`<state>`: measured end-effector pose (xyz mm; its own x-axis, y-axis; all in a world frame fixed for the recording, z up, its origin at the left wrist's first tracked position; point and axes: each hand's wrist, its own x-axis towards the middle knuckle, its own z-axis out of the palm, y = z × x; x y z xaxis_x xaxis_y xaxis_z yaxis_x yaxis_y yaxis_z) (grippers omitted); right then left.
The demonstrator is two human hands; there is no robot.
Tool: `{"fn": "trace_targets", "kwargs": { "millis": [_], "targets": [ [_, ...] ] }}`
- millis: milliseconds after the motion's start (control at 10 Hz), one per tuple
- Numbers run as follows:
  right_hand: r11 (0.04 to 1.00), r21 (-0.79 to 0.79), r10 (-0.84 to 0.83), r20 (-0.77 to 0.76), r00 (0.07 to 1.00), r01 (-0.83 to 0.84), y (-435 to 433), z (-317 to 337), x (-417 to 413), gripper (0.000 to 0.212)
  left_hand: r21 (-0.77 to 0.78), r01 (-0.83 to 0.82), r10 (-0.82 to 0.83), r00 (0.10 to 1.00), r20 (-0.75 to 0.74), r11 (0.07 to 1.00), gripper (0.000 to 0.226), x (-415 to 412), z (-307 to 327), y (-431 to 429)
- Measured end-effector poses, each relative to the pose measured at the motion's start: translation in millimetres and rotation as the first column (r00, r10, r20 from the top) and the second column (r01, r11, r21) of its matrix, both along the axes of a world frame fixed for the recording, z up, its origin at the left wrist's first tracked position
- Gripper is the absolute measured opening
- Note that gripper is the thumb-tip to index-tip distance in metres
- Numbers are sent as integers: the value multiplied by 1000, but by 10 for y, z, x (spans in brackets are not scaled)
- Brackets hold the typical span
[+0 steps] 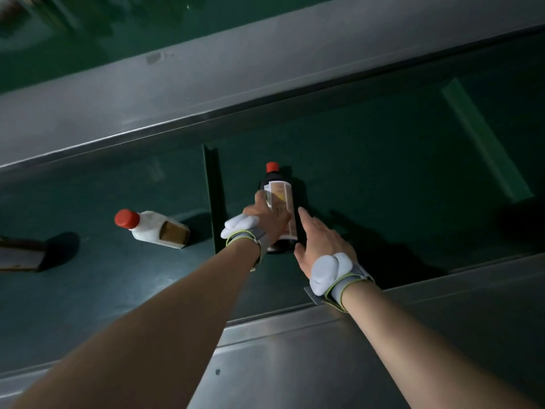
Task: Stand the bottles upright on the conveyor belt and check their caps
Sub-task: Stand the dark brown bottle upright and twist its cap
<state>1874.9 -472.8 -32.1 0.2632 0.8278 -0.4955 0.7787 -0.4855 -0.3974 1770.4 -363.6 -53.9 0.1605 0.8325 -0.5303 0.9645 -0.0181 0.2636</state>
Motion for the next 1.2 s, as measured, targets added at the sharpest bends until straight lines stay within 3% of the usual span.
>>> {"fn": "trace_targets", "kwargs": {
  "millis": [300,500,600,700,800,900,1000,1200],
  "targets": [
    [996,-82,21,-102,995,-29,371,-190,-6,59,-89,-202,198,979,-55,975,100,231,-186,348],
    [980,-152,-153,-172,973,127,526,-372,-79,71,-158,-244,254,966,52,957,115,357,-183,444],
    [964,-184,-233,-251,940,190,575,-352,-62,83,-141,-275,283,958,43,951,104,346,-185,474],
    [965,-154,-252,-340,906,211,572,-301,-75,93,-50,-251,255,957,138,967,86,368,12,400],
    [951,-83,-305,-403,863,297,621,-234,-13,84,57,-208,187,948,257,976,72,404,193,361],
    [951,-45,-302,-366,881,307,738,-113,125,67,170,-156,94,940,328,973,77,447,406,364],
    [955,43,-263,-333,905,294,798,23,218,66,213,-127,37,924,381,969,79,490,496,341],
    [854,218,-329,-476,816,472,789,-168,290,78,224,-163,51,898,437,961,76,527,533,260]
  ]
}}
